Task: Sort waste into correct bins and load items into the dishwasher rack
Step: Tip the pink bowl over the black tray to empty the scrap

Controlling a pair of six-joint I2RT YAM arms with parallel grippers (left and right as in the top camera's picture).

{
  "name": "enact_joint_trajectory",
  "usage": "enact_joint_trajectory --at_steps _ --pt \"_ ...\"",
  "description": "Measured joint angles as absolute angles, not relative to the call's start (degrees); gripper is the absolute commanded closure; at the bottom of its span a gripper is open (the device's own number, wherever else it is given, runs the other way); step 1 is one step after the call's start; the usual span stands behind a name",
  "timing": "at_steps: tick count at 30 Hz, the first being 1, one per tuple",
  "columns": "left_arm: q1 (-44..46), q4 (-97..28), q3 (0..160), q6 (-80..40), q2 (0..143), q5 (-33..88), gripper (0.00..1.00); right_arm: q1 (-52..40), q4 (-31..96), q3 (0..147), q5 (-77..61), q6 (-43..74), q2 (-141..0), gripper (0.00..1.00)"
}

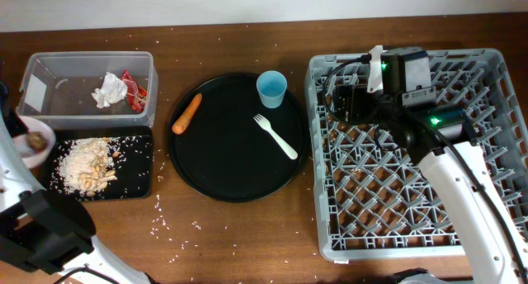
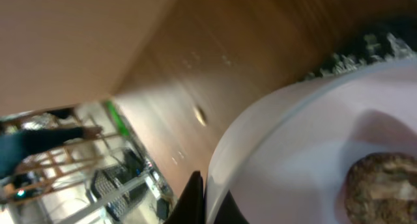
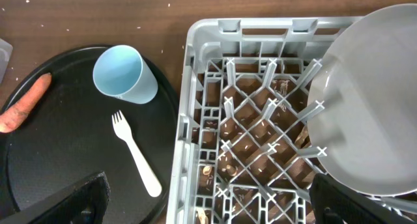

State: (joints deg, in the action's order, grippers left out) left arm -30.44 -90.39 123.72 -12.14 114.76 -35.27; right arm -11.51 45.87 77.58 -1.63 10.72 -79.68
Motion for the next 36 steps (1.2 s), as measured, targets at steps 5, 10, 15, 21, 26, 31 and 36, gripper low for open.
enact_joint_trajectory --at_steps 5,10,15,21,26,31,36 --pt "-30.4 -67.6 123.3 5.3 114.8 -41.7 1.00 -11.5 45.8 77.6 -1.6 10.7 -79.8 0.03" --pt "-30.1 -59.2 123.2 24.3 114.8 -42.5 1.00 -11.5 45.9 77.6 -1.6 10.7 -79.8 0.03" --pt "-26.9 -47.9 123.2 40.7 114.8 -42.9 1.00 -11.5 46.0 77.6 -1.6 10.7 -79.8 0.02" --pt "-21.7 -40.8 123.2 51.7 114.8 -46.1 1.00 -11.5 46.5 77.6 -1.6 10.7 -79.8 0.02" --pt "-18.9 -41.1 123.2 54.1 114.6 -50.0 1.00 -11.5 46.5 77.6 -1.6 10.7 -79.8 0.03" --pt "-18.3 -50.8 123.2 53.5 106.7 -51.2 1.00 -11.5 46.5 77.6 -1.6 10.7 -79.9 0.02" --pt "-18.3 -62.7 123.3 44.0 103.6 -53.2 1.00 -11.5 47.8 77.6 -1.6 10.7 -80.3 0.03"
